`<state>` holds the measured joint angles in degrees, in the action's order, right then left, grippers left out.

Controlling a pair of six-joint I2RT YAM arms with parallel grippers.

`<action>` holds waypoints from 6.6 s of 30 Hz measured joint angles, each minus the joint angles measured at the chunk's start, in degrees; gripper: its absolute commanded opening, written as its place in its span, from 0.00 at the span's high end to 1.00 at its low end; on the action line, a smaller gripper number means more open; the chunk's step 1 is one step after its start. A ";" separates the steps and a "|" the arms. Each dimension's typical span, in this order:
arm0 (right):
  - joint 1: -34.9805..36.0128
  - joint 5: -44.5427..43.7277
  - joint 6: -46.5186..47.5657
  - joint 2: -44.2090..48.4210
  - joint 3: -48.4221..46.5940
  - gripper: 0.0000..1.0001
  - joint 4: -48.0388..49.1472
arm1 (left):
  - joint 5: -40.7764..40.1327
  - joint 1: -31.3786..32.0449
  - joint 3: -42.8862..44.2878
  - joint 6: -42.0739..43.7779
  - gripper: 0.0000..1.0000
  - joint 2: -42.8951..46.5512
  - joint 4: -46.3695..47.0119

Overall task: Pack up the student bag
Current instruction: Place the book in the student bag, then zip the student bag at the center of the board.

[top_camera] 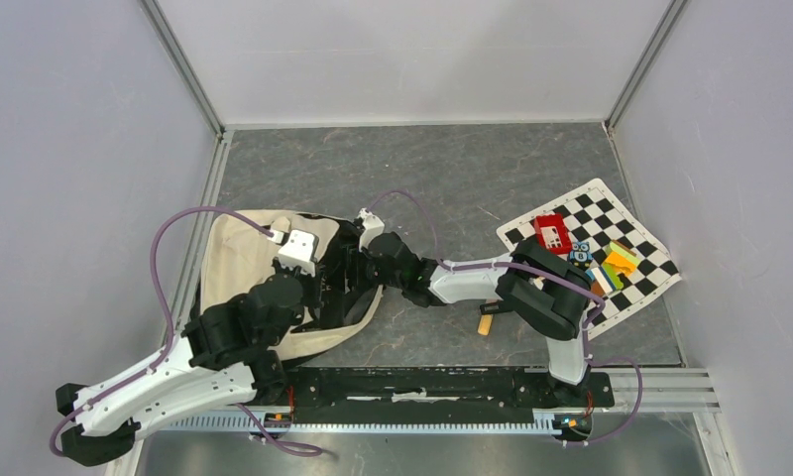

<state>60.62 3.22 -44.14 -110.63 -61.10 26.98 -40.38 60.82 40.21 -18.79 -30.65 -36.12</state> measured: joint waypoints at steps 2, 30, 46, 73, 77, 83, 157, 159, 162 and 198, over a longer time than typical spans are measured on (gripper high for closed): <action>0.02 0.74 -0.37 -0.11 -0.02 0.65 0.13 | 0.00 0.00 0.00 0.00 0.97 0.00 0.00; 2.16 6.08 0.59 10.62 7.13 0.33 1.55 | 0.35 0.00 -1.18 -0.33 0.97 -1.64 1.05; -8.81 2.36 15.02 43.78 20.68 0.21 -19.91 | 11.30 0.00 -3.78 -9.73 0.00 -9.42 4.11; -9.44 7.78 27.63 13.33 -11.10 0.33 -28.89 | 23.39 -41.55 13.81 -0.59 0.00 -36.37 -4.74; -6.12 5.70 27.96 10.69 -10.69 0.81 -29.22 | 22.51 -42.82 15.39 1.01 0.00 -43.21 -4.44; -2.49 4.15 25.86 10.49 -1.90 1.00 -27.15 | 20.61 -43.10 18.99 3.26 0.01 -49.55 -3.93; -6.75 -9.49 43.19 -10.10 -32.00 0.89 -41.64 | 31.74 -44.48 21.35 4.83 0.98 -56.81 1.31; -6.80 -9.22 43.21 -10.21 -32.11 1.00 -41.55 | 31.78 -44.52 21.35 4.83 0.98 -56.81 1.33; -6.82 -8.85 43.28 -10.21 -32.24 1.00 -41.75 | 31.76 -44.57 21.35 4.81 0.98 -56.81 1.36; -6.19 -1.42 41.11 11.93 -17.18 1.00 -58.31 | 27.41 -43.41 20.26 3.52 0.98 -55.63 2.16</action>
<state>54.43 1.80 -3.03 -98.70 -78.28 -31.33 -12.97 17.41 60.47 -15.27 -86.28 -33.95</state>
